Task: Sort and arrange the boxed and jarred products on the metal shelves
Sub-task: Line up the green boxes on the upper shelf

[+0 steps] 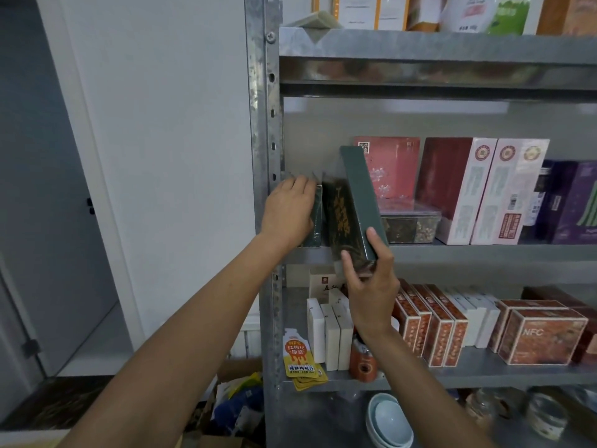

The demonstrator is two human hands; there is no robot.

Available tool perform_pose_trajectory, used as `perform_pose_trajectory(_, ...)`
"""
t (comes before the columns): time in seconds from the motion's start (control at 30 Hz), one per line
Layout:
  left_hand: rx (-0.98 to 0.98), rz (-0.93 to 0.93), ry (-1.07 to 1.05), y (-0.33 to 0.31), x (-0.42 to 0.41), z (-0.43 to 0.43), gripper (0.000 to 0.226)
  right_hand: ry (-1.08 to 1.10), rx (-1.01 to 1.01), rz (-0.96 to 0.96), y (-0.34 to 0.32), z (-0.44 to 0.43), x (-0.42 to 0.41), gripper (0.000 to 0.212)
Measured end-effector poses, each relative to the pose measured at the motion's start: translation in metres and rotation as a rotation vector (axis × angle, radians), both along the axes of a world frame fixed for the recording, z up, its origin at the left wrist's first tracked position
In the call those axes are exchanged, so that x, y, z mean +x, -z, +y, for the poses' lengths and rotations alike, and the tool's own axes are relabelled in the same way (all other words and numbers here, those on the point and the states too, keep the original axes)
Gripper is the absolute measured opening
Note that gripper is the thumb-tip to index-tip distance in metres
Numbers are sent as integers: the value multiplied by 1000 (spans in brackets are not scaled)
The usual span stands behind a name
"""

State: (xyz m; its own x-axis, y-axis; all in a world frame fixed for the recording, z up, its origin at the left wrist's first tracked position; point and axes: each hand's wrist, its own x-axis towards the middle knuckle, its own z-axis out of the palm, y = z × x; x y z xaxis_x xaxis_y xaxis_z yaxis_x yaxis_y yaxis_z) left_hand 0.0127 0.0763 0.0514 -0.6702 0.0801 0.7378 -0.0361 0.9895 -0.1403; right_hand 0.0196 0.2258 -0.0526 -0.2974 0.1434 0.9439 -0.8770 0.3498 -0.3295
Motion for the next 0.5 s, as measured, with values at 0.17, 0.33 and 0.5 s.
perform_pose_trajectory(0.17,26,27,19,0,-2,2,54,73,130,-138,-19,-6,-9,55)
perform_pose_trajectory(0.33,38,32,46,-2,-2,3,49,219,347,-186,-41,-18,-28,58)
perform_pose_trajectory(0.5,22,27,12,-2,-2,3,45,376,477,-186,-76,-23,-58,66)
